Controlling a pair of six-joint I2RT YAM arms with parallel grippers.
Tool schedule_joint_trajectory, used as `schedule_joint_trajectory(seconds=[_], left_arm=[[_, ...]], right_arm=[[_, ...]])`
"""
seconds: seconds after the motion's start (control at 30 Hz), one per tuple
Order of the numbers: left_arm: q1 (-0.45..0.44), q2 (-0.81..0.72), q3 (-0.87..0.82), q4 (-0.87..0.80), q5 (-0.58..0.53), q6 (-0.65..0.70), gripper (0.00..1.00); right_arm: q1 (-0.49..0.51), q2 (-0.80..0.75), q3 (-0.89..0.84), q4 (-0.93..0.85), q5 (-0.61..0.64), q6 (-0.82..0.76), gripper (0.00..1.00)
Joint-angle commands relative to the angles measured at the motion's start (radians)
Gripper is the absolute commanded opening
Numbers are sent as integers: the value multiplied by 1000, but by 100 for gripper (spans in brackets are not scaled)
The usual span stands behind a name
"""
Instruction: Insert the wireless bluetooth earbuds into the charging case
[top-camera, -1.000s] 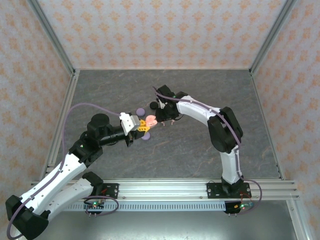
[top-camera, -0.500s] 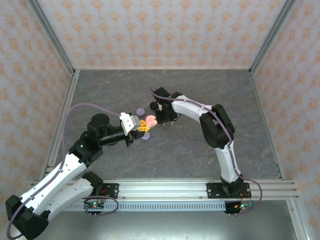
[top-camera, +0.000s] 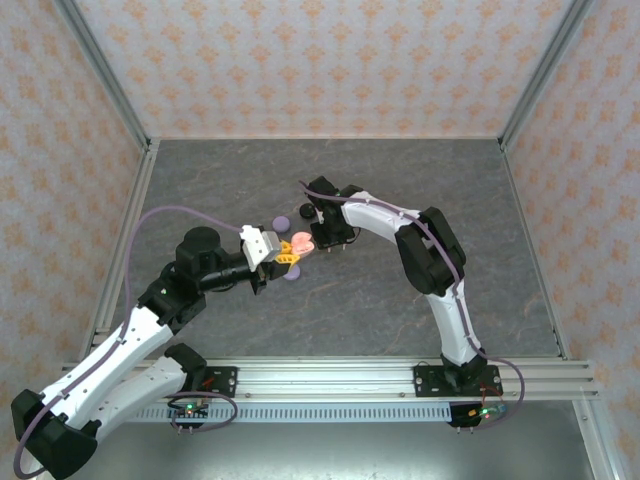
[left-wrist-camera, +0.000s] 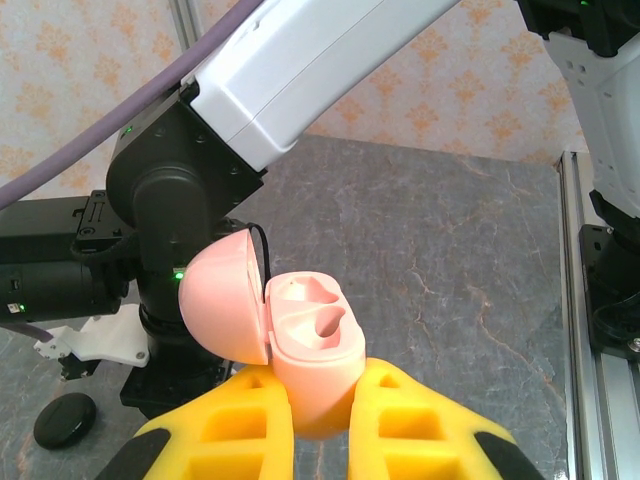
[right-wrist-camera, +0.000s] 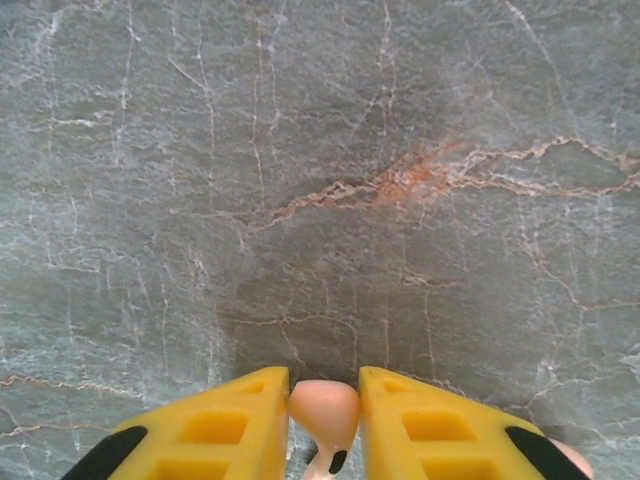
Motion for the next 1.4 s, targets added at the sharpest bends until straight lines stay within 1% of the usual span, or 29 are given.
schedule_joint_trajectory(seconds=[0.0,0.13,0.27,0.43,0.57,0.77,0.9,1.03,1.13,1.37], left_arm=[[-12,-2,34,-5,23,6,1],[-11,-1,32,-4,20,3,1],[-12,-5,20,28,23,-19,1],[-11,-3,-22,142,46,-86,1],[-12,7,-37,196,52,-111,1],[-15,36,-30,229,63,-117,1],[-15,56,-20,233,64,-114,1],[-16,74,-10,228,61,-106,1],[-15,83,-6,229,58,-108,1],[-14,92,-2,231,55,-117,1]], right_arm=[[8,5,17,-33,16,-10,21],[8,-62,-18,-8,22,-11,21],[2,-196,-104,53,15,-11,21],[-10,-451,-280,162,-57,-14,21],[-14,-672,-419,246,-128,-19,21],[-12,-967,-566,385,-225,4,21],[3,-1111,-622,488,-275,22,21],[29,-1175,-635,559,-327,20,21],[58,-1187,-632,603,-345,10,21],[141,-1157,-646,683,-315,-42,21]])
